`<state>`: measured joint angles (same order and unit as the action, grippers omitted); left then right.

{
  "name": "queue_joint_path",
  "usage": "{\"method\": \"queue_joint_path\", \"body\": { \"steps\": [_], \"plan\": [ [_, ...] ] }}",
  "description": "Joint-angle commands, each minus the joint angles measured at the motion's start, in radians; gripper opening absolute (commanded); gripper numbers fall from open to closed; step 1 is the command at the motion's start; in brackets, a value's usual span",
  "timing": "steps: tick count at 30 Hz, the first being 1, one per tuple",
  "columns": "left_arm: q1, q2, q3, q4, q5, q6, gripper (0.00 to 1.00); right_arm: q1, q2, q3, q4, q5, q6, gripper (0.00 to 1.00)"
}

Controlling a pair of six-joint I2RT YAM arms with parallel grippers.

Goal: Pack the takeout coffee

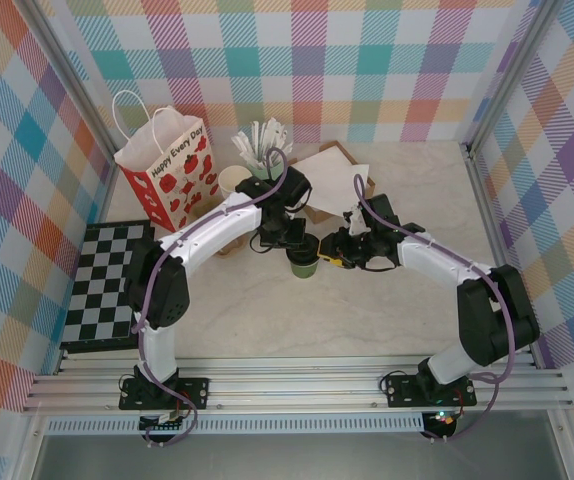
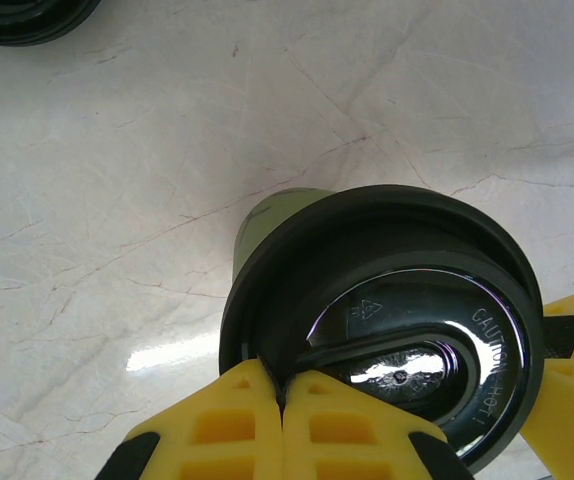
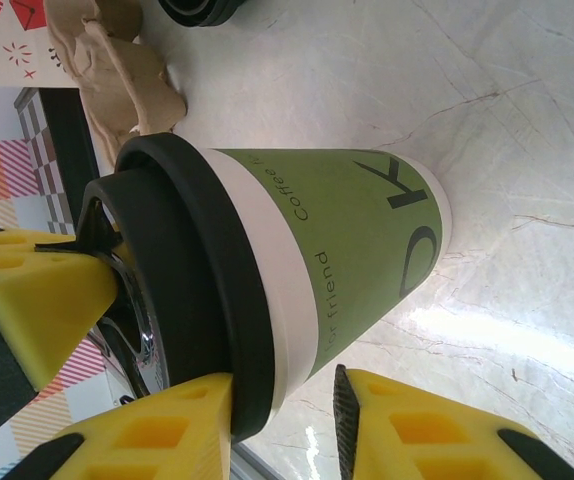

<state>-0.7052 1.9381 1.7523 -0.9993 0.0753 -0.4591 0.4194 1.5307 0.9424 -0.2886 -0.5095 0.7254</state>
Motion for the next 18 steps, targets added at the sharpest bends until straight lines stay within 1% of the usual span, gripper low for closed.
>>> {"method": "queue_joint_path", "body": {
  "steps": [1, 5, 9, 13, 16, 18],
  "plan": [
    [-0.011, 0.044, -0.006, -0.024, 0.057, 0.022, 0.00, -0.004, 0.056, -0.060, -0.164, 0.157, -0.012, 0.33],
    [-0.013, 0.072, 0.006, -0.035, 0.064, 0.029, 0.00, -0.004, 0.065, -0.057, -0.192, 0.200, -0.005, 0.31],
    [-0.014, 0.073, 0.010, -0.045, 0.038, 0.035, 0.00, -0.004, 0.045, -0.053, -0.212, 0.255, 0.001, 0.26],
    [-0.014, 0.089, 0.002, -0.052, 0.024, 0.043, 0.00, -0.001, 0.080, -0.040, -0.237, 0.274, -0.026, 0.26],
    [-0.014, 0.115, -0.003, -0.070, 0.015, 0.061, 0.00, -0.001, 0.097, -0.060, -0.215, 0.252, -0.016, 0.28],
    [-0.013, 0.114, 0.010, -0.090, -0.014, 0.087, 0.00, -0.003, 0.039, -0.066, -0.170, 0.197, -0.004, 0.33]
  ]
}}
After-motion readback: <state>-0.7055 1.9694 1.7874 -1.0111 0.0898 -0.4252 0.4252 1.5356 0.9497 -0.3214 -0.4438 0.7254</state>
